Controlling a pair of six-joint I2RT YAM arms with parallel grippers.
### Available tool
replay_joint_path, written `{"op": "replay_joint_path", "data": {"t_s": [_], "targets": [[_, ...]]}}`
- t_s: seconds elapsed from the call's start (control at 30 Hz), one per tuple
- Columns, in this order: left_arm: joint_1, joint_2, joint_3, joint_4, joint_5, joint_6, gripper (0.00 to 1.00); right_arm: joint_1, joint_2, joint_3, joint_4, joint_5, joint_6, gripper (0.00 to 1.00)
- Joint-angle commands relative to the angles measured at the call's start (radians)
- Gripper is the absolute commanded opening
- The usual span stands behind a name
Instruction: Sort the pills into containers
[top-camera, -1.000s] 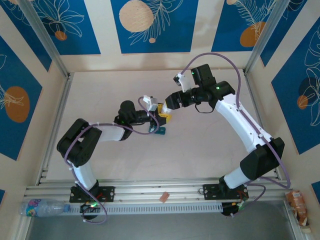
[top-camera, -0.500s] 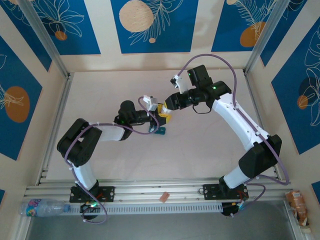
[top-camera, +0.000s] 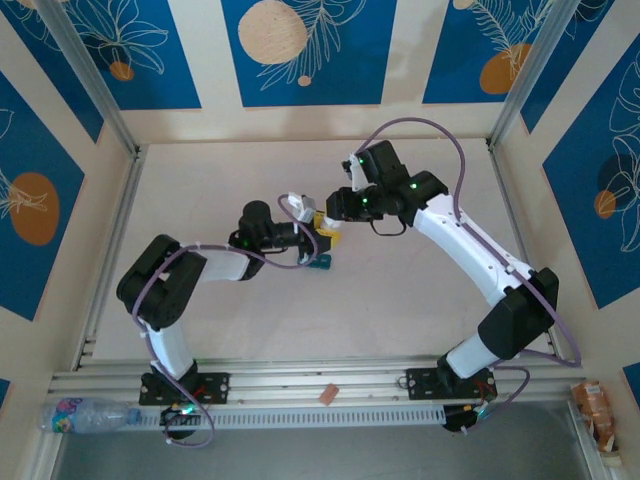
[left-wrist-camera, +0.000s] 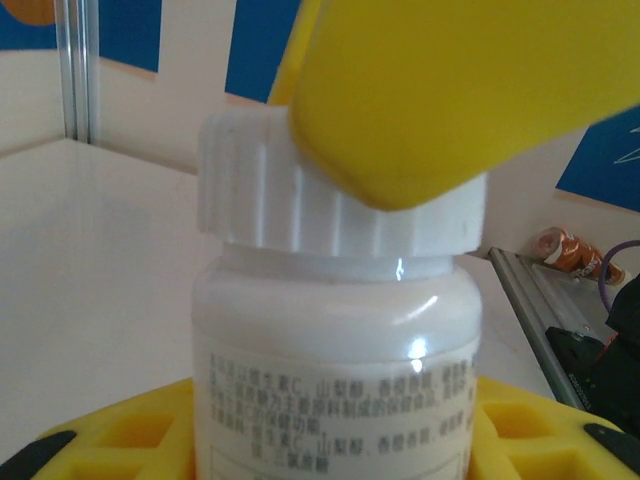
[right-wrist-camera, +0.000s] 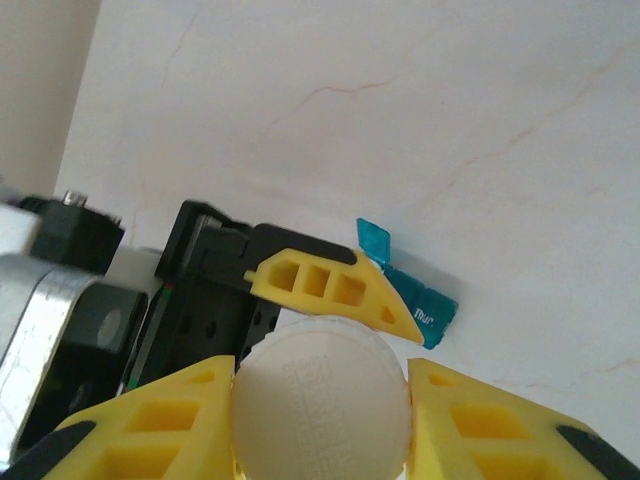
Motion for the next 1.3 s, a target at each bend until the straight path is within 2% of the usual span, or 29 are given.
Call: {"op": "replay_joint_path", "data": {"t_s": [0.0, 0.3, 0.53, 0.77, 0.9, 1.0, 1.13, 1.27], "targets": [[-0.001, -0.019, 0.05, 0.086, 0.011, 0.002, 0.0, 0.044, 0.005, -0.059, -0.027, 0.045, 0.171, 0.35], [-0.001, -0.016, 0.051, 0.08, 0.011, 0.004, 0.0, 0.021, -0.006, -0.027, -0.042, 0.037, 0.167, 0.4], [-0.001, -0.013, 0.05, 0.071, 0.009, 0.009, 0.0, -0.051, -0.076, 0.013, -0.049, -0.053, 0.158, 0.57], [-0.001, -0.008, 0.048, 0.08, 0.014, 0.006, 0.0, -0.084, -0.13, 0.071, -0.098, -0.089, 0.09, 0.73], [-0.001, -0.008, 0.045, 0.079, 0.018, 0.007, 0.0, -0.141, -0.15, 0.054, -0.053, -0.198, -0.011, 0.74], [-0.001, -0.008, 0.044, 0.077, 0.024, 0.008, 0.0, -0.164, -0.12, 0.083, -0.07, -0.271, -0.168, 0.74], [-0.001, -0.008, 0.048, 0.079, 0.034, 0.006, 0.0, -0.151, -0.067, 0.122, -0.142, -0.284, -0.38, 0.74], [-0.001, -0.01, 0.051, 0.078, 0.039, 0.004, 0.0, -0.145, -0.04, 0.124, -0.157, -0.28, -0.432, 0.74]]}}
